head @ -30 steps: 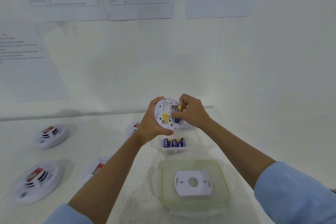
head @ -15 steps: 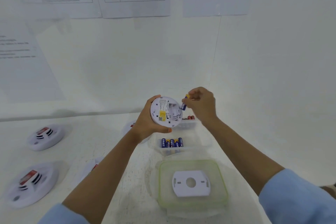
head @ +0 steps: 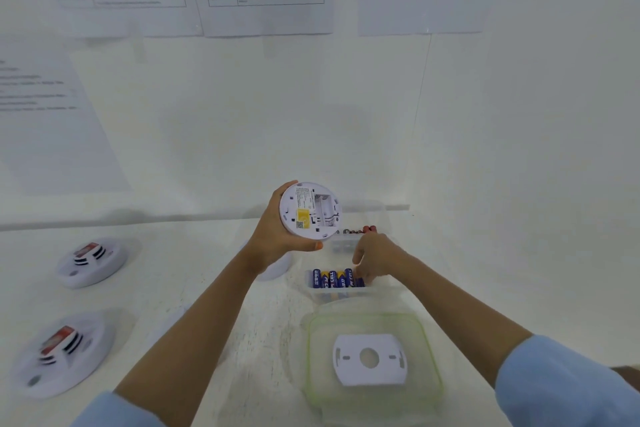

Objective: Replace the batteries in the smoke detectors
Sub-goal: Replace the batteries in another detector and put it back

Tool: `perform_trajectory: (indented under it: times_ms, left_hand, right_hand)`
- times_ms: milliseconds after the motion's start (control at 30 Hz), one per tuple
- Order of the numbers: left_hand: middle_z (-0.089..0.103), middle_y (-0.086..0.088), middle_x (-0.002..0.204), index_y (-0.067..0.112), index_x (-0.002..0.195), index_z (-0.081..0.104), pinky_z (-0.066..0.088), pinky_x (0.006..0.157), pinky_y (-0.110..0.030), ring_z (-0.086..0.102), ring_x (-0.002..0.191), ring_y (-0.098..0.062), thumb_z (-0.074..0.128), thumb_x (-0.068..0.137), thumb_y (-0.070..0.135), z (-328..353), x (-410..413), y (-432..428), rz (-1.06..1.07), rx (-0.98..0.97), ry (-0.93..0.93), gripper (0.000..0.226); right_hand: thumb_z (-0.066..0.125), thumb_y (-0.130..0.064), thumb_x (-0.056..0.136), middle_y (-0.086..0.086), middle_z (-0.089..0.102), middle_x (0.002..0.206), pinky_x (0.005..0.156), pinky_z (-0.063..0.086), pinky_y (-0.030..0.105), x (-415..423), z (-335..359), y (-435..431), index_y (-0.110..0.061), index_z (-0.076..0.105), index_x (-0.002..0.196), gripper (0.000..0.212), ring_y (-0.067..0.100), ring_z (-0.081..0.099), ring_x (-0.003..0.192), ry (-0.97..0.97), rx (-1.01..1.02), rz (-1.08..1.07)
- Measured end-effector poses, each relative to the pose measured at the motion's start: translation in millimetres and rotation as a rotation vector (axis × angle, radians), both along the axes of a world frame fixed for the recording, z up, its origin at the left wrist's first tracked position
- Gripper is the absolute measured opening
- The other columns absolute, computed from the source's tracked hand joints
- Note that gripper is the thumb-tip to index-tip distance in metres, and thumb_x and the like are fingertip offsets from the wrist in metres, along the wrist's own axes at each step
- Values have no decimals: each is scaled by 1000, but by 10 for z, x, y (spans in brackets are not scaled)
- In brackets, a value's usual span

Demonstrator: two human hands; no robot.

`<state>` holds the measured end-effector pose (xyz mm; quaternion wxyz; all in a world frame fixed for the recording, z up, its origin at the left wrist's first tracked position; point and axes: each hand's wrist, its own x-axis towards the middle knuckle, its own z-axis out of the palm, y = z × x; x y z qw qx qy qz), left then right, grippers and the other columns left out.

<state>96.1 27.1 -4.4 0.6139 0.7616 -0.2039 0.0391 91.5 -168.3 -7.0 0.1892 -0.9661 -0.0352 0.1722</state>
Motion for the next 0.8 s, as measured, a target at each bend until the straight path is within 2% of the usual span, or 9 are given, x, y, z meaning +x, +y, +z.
perform_trajectory:
  times_ms: [100,167,200,267,333,400,533,700,800]
  left_hand:
    - [48,14,122,24,130,33,48,83,-11,50,106,12,81,47,6,13,33,25,8,0,4,98]
    - [47,14,122,22,131,32,47,81,-8,50,105,15,80,47,4,27,66,32,6,-3,3,98]
    - [46,14,123,22,131,31,46,81,-8,49,106,14,80,48,3,29,84,32,5,-7,7,98]
    - [46,14,123,22,131,31,47,81,-9,49,109,11,79,48,3,24,124,30,1,-11,15,99]
    - [46,14,123,22,130,32,47,81,-9,49,109,12,79,48,3,9,161,22,-4,-10,23,97]
    - [46,14,123,22,130,33,47,81,-9,49,108,13,79,48,3,-6,201,2,-3,-10,27,96]
    - [46,14,123,21,128,33,46,81,-8,49,107,14,79,47,3,-40,285,-29,4,-11,26,96]
    - [47,13,125,24,127,35,47,85,-12,49,111,8,81,47,5,-81,361,-17,8,-4,37,95]
    - [47,13,125,22,131,33,46,86,-12,49,112,6,80,47,6,-83,381,-17,2,0,36,97]
  right_hand:
    - [68,-12,82,7,68,91,63,52,20,91,210,-43,-1,63,110,31,13,68,70,28,53,35]
    - [68,-10,81,0,62,69,45,44,15,232,342,-98,-1,66,101,22,7,58,45,-81,162,-34]
    - [69,-11,80,-2,59,68,46,40,15,305,379,-109,-2,67,98,20,8,55,47,-180,158,-60]
    - [69,-15,80,1,62,82,58,41,19,465,342,-105,-8,67,99,21,14,59,68,-309,102,-67]
    - [69,-22,81,4,64,105,75,45,25,604,227,-47,-11,65,106,28,20,61,91,-311,31,-27]
    - [68,-29,82,4,62,115,82,44,28,738,84,22,-12,63,113,36,22,59,103,-253,-58,50]
    - [67,-33,82,3,64,117,85,48,30,981,-90,108,-14,61,119,42,23,60,105,-150,-117,145]
    - [55,-10,84,15,64,111,87,51,38,1116,-113,177,-3,60,114,31,27,61,92,-51,-228,275]
    - [50,-5,87,18,61,104,82,50,36,1113,-97,202,-1,59,112,27,21,48,80,-67,-244,310]
